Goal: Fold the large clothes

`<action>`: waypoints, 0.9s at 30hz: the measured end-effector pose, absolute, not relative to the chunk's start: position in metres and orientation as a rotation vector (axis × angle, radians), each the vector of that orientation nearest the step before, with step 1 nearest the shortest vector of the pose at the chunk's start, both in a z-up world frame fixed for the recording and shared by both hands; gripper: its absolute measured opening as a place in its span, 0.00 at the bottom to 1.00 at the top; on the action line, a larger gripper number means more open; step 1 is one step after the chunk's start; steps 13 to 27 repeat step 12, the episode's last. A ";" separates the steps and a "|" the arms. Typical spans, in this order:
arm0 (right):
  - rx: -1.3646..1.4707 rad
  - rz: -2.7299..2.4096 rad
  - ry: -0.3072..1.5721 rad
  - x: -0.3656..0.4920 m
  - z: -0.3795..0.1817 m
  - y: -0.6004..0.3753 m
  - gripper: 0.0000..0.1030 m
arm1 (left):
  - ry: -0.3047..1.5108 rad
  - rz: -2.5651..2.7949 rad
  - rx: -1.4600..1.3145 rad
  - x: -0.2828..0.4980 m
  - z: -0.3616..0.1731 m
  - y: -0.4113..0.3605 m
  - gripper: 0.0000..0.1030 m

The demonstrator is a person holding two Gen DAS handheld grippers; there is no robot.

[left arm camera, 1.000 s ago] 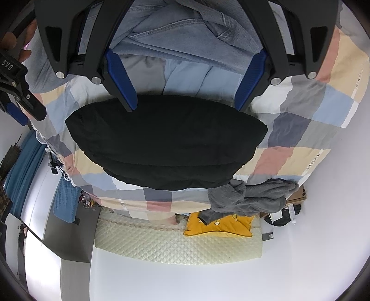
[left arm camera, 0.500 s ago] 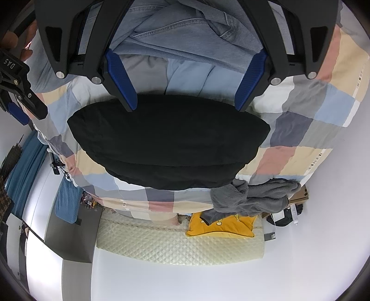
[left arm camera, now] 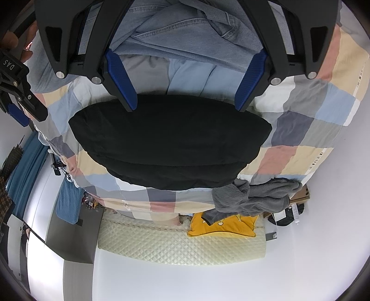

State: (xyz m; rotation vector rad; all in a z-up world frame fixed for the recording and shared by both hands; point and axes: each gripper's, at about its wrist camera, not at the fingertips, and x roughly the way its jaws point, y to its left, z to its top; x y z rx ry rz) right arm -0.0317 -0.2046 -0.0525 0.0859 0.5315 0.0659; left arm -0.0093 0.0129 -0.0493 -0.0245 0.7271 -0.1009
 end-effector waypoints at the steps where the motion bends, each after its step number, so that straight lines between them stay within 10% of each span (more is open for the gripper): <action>1: 0.086 0.067 0.532 -0.032 -0.053 -0.205 1.00 | 0.726 -0.100 -0.025 -0.010 -0.049 0.013 0.84; 27: 0.087 0.068 0.532 -0.032 -0.053 -0.205 1.00 | 0.721 -0.098 -0.026 -0.010 -0.050 0.012 0.84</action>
